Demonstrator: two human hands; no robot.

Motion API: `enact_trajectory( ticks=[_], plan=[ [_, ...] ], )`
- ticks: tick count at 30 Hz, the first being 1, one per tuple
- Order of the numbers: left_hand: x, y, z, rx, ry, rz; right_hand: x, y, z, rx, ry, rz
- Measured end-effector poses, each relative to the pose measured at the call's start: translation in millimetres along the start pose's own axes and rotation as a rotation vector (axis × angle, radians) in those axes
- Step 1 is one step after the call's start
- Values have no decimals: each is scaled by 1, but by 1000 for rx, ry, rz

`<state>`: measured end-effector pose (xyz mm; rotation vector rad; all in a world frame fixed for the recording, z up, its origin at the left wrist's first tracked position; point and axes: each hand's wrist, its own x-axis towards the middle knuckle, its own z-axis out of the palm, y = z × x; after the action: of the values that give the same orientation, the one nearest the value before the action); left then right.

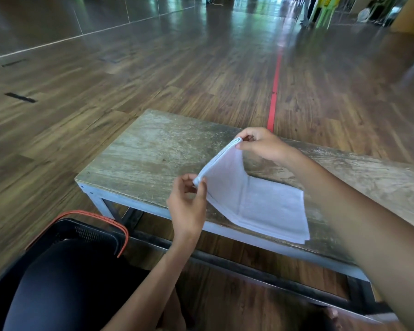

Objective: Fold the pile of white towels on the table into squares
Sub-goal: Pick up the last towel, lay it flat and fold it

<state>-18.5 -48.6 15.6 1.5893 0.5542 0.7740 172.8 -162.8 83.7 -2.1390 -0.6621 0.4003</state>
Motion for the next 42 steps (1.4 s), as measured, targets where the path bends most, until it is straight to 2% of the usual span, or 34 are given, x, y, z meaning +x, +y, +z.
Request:
enact_trajectory(
  ticks=[4,8,12,15,18,26,32,35,38,40,42],
  plan=[
    [-3,17,14,22,23,230,-10,5,-22,54,-6,-11],
    [-28,19,42,67,-112,378,-33,29,-48,90,-15,109],
    [-54,-4,62,167,-255,453,-54,55,-51,245,2,269],
    [-65,-21,73,265,-340,526,-64,85,-47,175,60,302],
    [-71,-32,84,337,-397,553,-72,102,-45,84,54,333],
    [-81,-46,104,471,-449,623,-71,125,-39,81,70,399],
    [-82,-48,105,556,-494,681,-74,134,-28,-126,85,387],
    [-65,-37,100,555,-447,638,-79,130,-23,-307,198,318],
    [-19,-22,96,685,-379,607,-95,113,-9,-437,358,188],
    [15,-16,98,814,-513,585,-112,98,5,-559,359,136],
    [41,-21,100,953,-796,619,-129,91,22,-649,243,110]
  ],
)
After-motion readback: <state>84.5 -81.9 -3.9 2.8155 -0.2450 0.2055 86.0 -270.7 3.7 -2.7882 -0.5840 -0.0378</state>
